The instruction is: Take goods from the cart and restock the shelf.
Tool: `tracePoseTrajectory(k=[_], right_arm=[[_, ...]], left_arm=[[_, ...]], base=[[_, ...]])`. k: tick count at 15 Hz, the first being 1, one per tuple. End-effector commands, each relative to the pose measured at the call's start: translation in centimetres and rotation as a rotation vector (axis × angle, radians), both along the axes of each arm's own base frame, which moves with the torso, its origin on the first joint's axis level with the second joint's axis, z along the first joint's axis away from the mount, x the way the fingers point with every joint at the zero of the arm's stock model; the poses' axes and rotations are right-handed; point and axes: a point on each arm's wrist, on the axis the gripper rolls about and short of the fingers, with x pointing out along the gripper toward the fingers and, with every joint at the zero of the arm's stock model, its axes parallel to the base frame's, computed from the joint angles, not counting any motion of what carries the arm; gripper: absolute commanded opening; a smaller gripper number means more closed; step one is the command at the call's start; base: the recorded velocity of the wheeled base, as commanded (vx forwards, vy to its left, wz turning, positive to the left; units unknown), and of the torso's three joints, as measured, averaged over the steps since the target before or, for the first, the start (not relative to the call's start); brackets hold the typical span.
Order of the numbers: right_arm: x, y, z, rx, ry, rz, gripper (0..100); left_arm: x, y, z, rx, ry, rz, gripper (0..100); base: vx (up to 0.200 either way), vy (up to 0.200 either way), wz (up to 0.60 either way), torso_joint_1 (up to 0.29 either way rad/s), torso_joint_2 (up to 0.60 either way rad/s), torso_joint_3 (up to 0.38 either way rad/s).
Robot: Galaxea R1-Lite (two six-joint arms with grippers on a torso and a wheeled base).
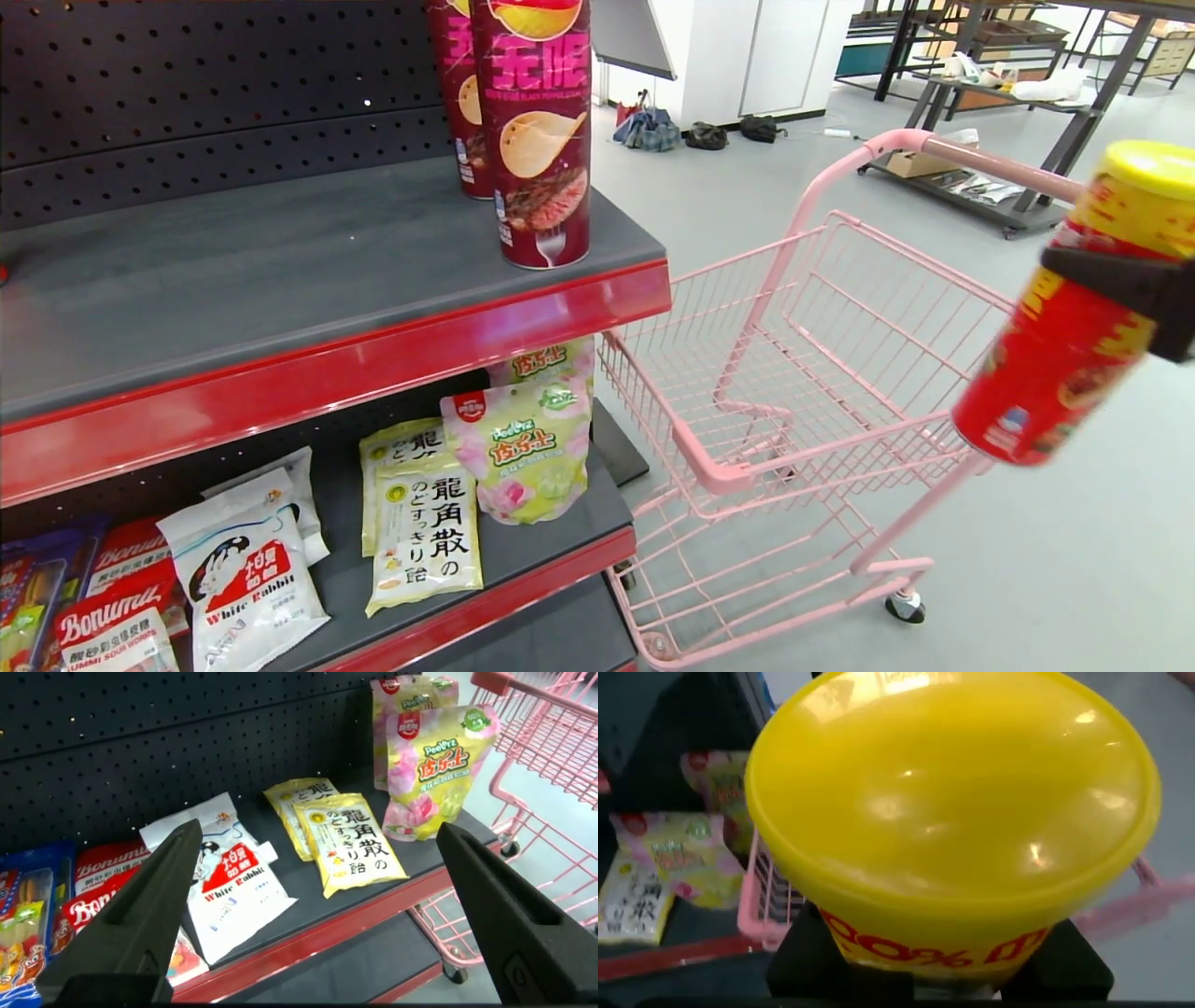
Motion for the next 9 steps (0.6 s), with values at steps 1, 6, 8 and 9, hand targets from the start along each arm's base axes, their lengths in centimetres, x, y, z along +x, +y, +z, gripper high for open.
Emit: tracePoseTrajectory(k=[1, 6, 8, 9], right_arm=[[-11.2, -3.1, -3.9, -0.038, 0.05, -0.135, 0], [-12.9, -3.4, -5.2, -0.037, 0.037, -0.15, 0], [-13.0, -3.4, -5.3, -0.037, 0.033, -0.149, 0], [-13.0, -3.4, -5.3, -0.037, 0.036, -0.149, 0]], left_arm=[[0.0, 0.0, 0.0, -0.001, 0.002, 0.001, 100], [0.0, 0.0, 0.0, 0.001, 0.0, 0.001, 100], [0.0, 0.0, 0.0, -0.001, 0.0, 0.001, 100], [0.0, 0.0, 0.0, -0.001, 0.0, 0.001, 100]], base=[[0.0, 0.0, 0.0, 0.0, 0.0, 0.0], [0.0, 0.0, 0.0, 0.005, -0.02, -0.017], [0.0, 0.0, 0.0, 0.076, -0.34, -0.256], [0.0, 0.0, 0.0, 0.1, -0.42, -0.32]])
